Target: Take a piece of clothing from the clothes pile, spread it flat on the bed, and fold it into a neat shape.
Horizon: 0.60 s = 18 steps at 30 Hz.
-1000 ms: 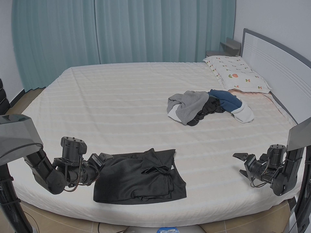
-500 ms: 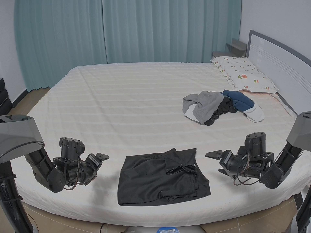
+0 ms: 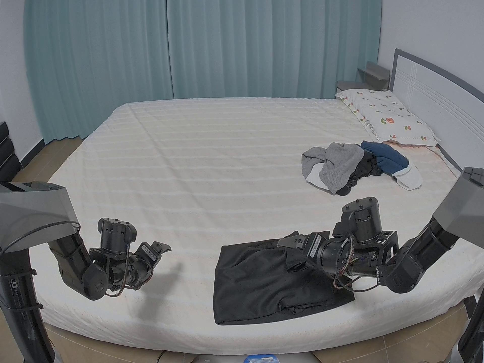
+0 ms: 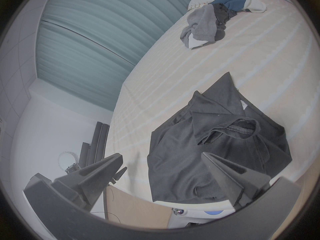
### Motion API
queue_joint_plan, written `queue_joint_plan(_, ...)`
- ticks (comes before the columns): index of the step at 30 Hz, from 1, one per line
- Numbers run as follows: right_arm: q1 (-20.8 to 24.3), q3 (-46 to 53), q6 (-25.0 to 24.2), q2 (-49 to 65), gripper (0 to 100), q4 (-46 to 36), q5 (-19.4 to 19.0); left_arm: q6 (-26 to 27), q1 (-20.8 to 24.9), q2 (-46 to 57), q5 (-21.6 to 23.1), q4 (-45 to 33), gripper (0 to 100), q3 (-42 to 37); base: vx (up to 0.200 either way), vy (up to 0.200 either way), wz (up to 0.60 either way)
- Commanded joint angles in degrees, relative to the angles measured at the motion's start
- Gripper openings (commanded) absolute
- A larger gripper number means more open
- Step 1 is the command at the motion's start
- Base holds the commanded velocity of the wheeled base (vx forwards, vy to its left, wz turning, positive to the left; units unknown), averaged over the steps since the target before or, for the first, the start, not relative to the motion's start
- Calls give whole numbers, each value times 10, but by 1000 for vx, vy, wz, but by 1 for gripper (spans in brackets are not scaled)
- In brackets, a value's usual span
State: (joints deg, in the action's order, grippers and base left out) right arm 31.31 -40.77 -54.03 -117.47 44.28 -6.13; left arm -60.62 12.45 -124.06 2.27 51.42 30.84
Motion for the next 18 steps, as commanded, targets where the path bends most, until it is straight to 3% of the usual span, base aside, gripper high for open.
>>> queue_joint_plan(1, 3, -6, 1, -24, 100, -4, 1, 0, 0, -9, -1, 1, 100, 1, 0, 0, 0)
queue_joint_plan(11, 0, -9, 4, -65, 100, -11, 9, 0, 0, -9, -1, 1, 100, 1, 0, 0, 0)
queue_joint_plan(18, -1, -56, 9, -98, 100, -16, 37, 0, 0, -10, -1, 1, 100, 1, 0, 0, 0)
